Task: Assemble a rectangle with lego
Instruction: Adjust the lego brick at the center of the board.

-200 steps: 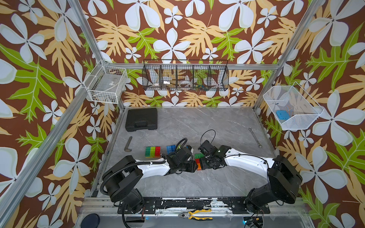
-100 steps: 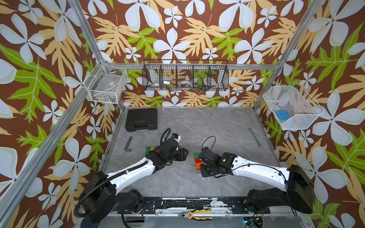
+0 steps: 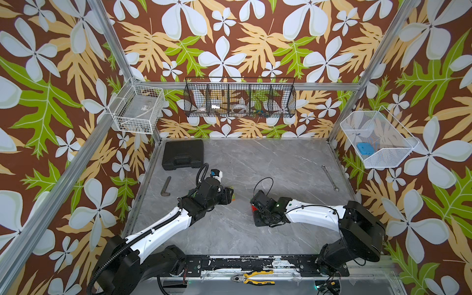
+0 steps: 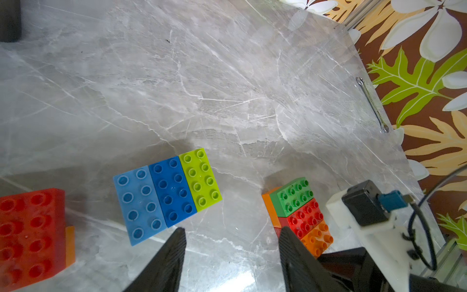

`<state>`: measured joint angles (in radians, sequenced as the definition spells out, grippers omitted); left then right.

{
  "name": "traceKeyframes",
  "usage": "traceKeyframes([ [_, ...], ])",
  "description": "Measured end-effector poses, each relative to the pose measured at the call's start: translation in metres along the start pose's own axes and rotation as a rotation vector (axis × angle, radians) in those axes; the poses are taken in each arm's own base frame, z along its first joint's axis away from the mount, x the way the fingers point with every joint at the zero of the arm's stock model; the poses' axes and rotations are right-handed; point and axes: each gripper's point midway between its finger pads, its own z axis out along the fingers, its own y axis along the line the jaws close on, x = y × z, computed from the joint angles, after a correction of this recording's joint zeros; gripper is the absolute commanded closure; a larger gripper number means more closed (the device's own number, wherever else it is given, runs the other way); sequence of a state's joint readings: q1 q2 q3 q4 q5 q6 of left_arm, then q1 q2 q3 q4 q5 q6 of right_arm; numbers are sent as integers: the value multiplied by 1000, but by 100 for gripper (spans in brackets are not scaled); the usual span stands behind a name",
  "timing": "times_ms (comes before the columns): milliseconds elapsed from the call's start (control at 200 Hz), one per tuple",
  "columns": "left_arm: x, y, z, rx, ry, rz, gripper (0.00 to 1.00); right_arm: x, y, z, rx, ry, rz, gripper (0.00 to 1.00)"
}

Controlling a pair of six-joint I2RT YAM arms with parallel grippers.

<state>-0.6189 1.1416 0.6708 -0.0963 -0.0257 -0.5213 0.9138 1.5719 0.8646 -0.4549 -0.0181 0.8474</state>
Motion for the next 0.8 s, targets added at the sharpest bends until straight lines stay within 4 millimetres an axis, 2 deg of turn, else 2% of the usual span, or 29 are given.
traceKeyframes([
  [120,3,2,1,-5,5,0,39,-20,-21,2,41,-24,10,85],
  [235,4,3,1,-7,7,-1,39,-47,-37,4,83,-51,-1,85],
  [390,4,4,-2,-7,1,-1,39,-83,-46,7,111,-83,-36,85],
  [516,5,5,-1,-13,4,-2,39,-110,-39,7,110,-114,-72,83],
  [596,3,6,-2,-17,-6,-1,39,-107,-39,-2,103,-122,-76,83],
  [721,0,10,-4,-32,-20,-6,39,-77,-47,-26,95,-110,-51,82],
  [801,1,14,-2,-48,-16,-9,39,-52,-24,-33,36,-82,-80,82],
])
